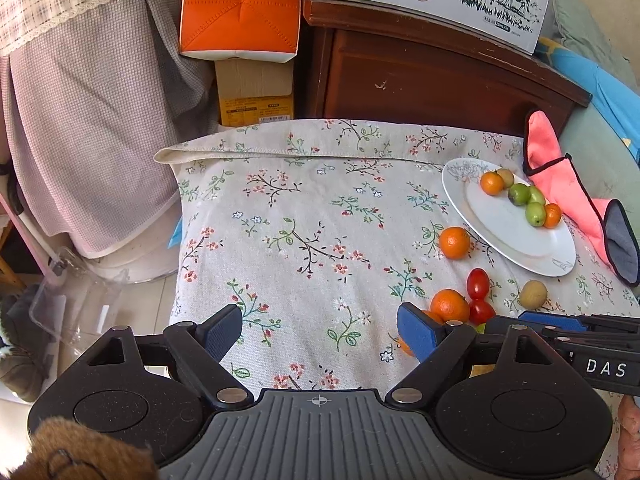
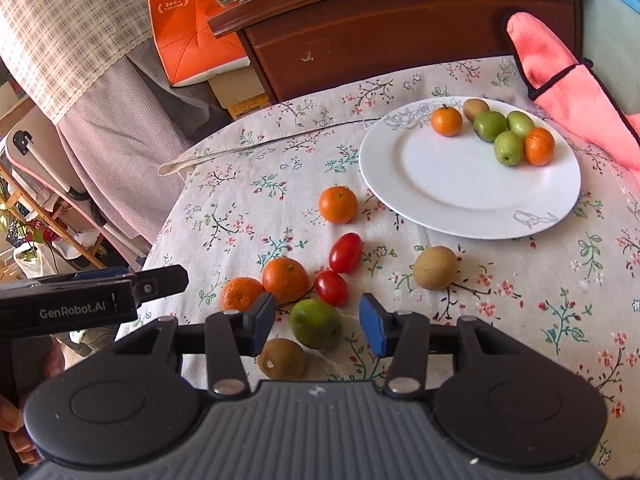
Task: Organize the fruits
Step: 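Grasp a green jujube with the right gripper while the left grasps a tangerine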
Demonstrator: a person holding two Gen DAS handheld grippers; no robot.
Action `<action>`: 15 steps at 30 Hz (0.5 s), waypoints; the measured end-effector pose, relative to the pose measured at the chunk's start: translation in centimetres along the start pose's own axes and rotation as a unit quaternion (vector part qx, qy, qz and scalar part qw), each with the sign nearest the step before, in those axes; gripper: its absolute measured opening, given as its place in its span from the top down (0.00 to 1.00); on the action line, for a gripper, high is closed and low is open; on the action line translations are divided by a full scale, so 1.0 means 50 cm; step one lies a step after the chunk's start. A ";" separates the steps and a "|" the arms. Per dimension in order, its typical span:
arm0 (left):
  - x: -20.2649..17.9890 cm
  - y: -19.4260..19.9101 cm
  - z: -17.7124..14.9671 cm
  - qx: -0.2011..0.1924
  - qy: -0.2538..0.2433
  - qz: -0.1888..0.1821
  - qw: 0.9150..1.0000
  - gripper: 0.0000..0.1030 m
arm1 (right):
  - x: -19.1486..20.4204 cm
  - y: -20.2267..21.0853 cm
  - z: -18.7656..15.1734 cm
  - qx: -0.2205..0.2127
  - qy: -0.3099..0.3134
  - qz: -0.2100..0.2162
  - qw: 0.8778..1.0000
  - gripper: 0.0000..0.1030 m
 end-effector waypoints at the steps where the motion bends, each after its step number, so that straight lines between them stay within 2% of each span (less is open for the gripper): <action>1: -0.003 0.000 0.000 0.000 -0.002 -0.004 1.000 0.16 | -0.001 0.001 0.002 -0.001 -0.001 0.000 1.000 0.55; 10: -0.007 -0.001 -0.003 0.000 -0.013 -0.005 1.000 0.16 | 0.005 -0.036 -0.020 0.032 0.005 0.000 0.999 0.64; 12: -0.009 -0.002 -0.004 0.001 -0.015 -0.007 1.000 0.17 | 0.006 -0.037 -0.020 0.026 0.017 -0.007 0.999 0.69; 15: -0.021 -0.004 -0.007 0.004 -0.023 -0.016 1.000 0.17 | 0.005 -0.034 -0.020 0.026 0.016 -0.003 1.000 0.69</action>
Point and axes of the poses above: each gripper's, at about its wrist camera, not at the fingertips, and y roughly against the way its jaws point, x to its left, z to its top, the point moved 10 cm from there along -y, roughly the way its jaws point, and after that the axes turned 5 degrees about -y, right-handed, at the moved point
